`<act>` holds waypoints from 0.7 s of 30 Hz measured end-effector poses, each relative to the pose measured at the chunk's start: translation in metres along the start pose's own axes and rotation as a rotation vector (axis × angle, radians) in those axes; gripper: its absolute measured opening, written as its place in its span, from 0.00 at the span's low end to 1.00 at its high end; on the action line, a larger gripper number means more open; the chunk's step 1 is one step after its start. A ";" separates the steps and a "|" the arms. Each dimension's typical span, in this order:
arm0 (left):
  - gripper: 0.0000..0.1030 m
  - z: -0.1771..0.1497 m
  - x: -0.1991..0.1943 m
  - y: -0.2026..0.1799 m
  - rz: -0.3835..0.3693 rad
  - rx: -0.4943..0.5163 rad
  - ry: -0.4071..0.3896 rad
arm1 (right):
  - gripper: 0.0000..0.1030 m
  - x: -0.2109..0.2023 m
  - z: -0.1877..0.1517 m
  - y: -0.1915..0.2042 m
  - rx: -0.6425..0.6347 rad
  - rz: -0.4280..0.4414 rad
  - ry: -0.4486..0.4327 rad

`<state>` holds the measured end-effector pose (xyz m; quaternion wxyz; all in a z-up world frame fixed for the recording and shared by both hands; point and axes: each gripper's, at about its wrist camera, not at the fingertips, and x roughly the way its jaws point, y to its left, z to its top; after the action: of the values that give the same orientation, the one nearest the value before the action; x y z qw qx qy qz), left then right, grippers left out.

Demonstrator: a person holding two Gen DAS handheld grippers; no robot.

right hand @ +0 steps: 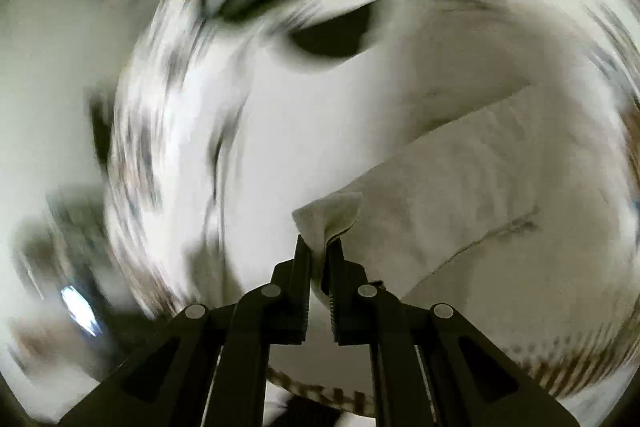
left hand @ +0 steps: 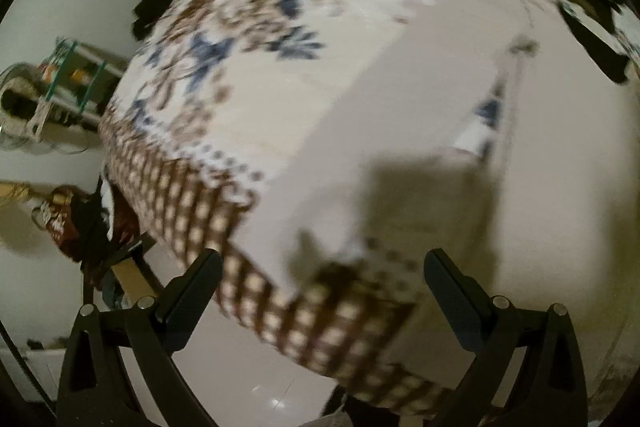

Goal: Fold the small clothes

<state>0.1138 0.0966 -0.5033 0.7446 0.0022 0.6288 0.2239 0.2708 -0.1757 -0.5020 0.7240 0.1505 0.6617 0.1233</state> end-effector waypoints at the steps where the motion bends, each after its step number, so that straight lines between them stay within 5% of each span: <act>1: 1.00 -0.001 0.002 0.009 0.008 -0.011 0.000 | 0.08 0.019 -0.011 0.030 -0.074 -0.033 0.045; 6: 1.00 -0.008 0.013 0.045 0.048 -0.055 -0.007 | 0.08 0.114 -0.075 0.114 -0.367 -0.200 0.249; 14: 1.00 -0.020 0.043 0.073 0.047 -0.109 0.030 | 0.11 0.164 -0.111 0.126 -0.403 -0.278 0.341; 16: 1.00 -0.022 0.048 0.080 0.035 -0.128 0.042 | 0.16 0.175 -0.113 0.120 -0.372 -0.225 0.404; 18: 1.00 -0.022 0.052 0.092 0.027 -0.153 0.049 | 0.40 0.178 -0.115 0.108 -0.304 -0.051 0.518; 21: 1.00 -0.024 0.056 0.114 -0.009 -0.219 0.060 | 0.51 0.157 -0.104 0.073 -0.098 0.197 0.514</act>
<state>0.0594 0.2115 -0.5285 0.7224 -0.0883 0.6225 0.2880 0.1833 -0.0437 -0.6271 0.5232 0.1425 0.7992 0.2591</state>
